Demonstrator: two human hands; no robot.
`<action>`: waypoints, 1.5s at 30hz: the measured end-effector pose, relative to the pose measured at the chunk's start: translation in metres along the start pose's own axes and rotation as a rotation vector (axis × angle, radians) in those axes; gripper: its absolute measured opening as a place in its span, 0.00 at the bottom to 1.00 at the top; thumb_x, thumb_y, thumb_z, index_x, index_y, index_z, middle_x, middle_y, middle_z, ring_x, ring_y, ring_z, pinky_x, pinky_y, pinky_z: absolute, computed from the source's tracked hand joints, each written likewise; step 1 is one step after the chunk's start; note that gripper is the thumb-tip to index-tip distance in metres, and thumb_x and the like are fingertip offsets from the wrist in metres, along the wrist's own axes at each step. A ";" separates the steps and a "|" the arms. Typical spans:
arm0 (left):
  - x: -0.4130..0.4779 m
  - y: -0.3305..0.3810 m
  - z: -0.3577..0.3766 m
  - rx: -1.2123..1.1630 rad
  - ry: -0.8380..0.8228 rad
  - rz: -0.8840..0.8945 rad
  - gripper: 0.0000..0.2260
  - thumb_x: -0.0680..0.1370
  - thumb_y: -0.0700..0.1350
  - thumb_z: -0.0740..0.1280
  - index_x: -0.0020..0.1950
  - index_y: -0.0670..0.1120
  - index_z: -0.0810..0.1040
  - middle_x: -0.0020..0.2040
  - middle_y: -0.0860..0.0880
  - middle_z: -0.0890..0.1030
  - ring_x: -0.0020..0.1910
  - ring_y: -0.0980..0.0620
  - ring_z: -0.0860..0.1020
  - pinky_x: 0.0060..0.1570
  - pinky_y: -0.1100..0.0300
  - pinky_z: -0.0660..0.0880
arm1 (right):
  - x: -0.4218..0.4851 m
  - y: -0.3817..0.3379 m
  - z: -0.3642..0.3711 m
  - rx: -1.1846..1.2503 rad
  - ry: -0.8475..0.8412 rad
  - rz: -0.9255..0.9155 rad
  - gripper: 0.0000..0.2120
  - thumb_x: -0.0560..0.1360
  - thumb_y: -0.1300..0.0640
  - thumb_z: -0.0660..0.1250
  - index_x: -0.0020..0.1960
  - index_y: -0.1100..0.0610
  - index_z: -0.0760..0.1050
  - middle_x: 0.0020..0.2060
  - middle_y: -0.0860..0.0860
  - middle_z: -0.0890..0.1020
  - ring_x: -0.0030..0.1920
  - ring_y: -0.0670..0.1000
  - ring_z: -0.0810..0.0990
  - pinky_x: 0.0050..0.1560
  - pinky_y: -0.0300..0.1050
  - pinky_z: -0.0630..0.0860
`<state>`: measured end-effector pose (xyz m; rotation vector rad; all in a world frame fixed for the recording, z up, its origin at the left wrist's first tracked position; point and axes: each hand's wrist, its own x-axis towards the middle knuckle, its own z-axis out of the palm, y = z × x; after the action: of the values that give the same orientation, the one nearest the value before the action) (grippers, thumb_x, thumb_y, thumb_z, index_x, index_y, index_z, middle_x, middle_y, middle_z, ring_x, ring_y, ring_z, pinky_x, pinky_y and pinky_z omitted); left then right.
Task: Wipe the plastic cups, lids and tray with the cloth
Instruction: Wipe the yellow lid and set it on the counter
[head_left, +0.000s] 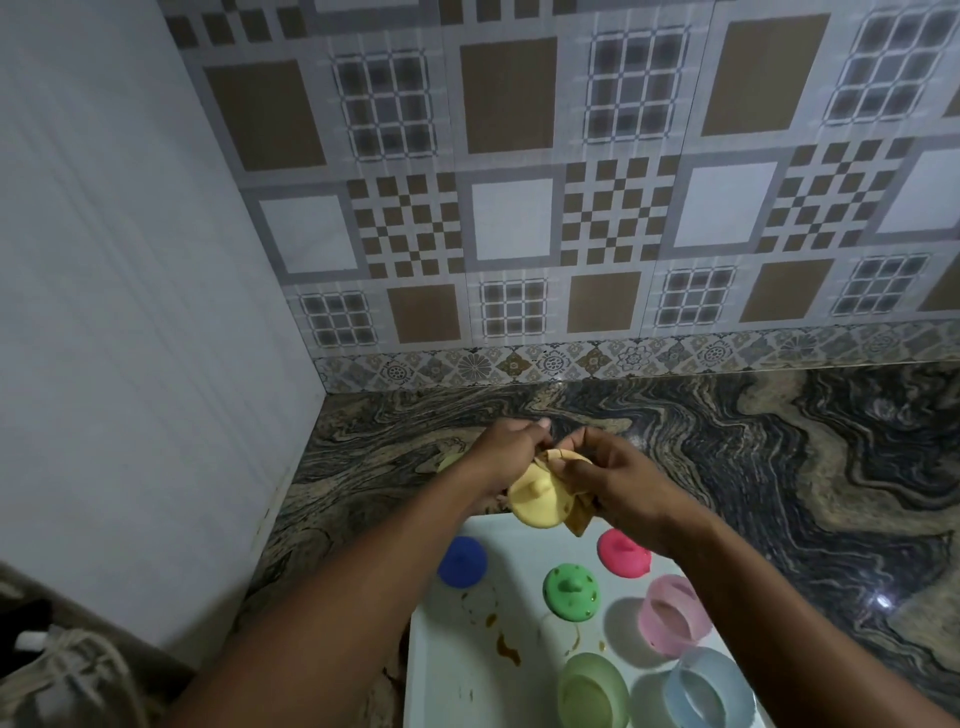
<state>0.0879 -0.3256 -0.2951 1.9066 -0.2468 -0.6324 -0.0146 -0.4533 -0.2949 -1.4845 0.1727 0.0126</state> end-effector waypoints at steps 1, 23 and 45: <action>-0.001 0.002 0.002 -0.004 0.069 0.025 0.18 0.83 0.54 0.60 0.40 0.47 0.81 0.39 0.46 0.81 0.40 0.47 0.77 0.43 0.55 0.72 | 0.001 -0.001 0.001 -0.005 0.016 -0.015 0.05 0.79 0.66 0.66 0.52 0.67 0.72 0.36 0.60 0.78 0.32 0.53 0.77 0.28 0.45 0.75; -0.013 0.000 0.030 -0.221 0.592 0.089 0.20 0.85 0.56 0.54 0.47 0.45 0.77 0.40 0.47 0.79 0.41 0.46 0.77 0.43 0.53 0.73 | -0.003 0.032 0.051 0.325 0.570 0.037 0.07 0.81 0.59 0.65 0.51 0.63 0.72 0.38 0.62 0.80 0.34 0.56 0.79 0.34 0.49 0.78; -0.013 0.012 0.024 -0.189 0.509 0.067 0.22 0.84 0.57 0.55 0.37 0.48 0.74 0.35 0.48 0.77 0.33 0.50 0.75 0.37 0.56 0.68 | 0.001 0.015 0.033 0.080 0.480 0.054 0.08 0.79 0.56 0.68 0.49 0.60 0.73 0.42 0.66 0.82 0.38 0.61 0.82 0.39 0.61 0.82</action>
<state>0.0654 -0.3433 -0.2871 1.8003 0.0734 -0.1067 -0.0120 -0.4190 -0.3070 -1.3823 0.5946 -0.3061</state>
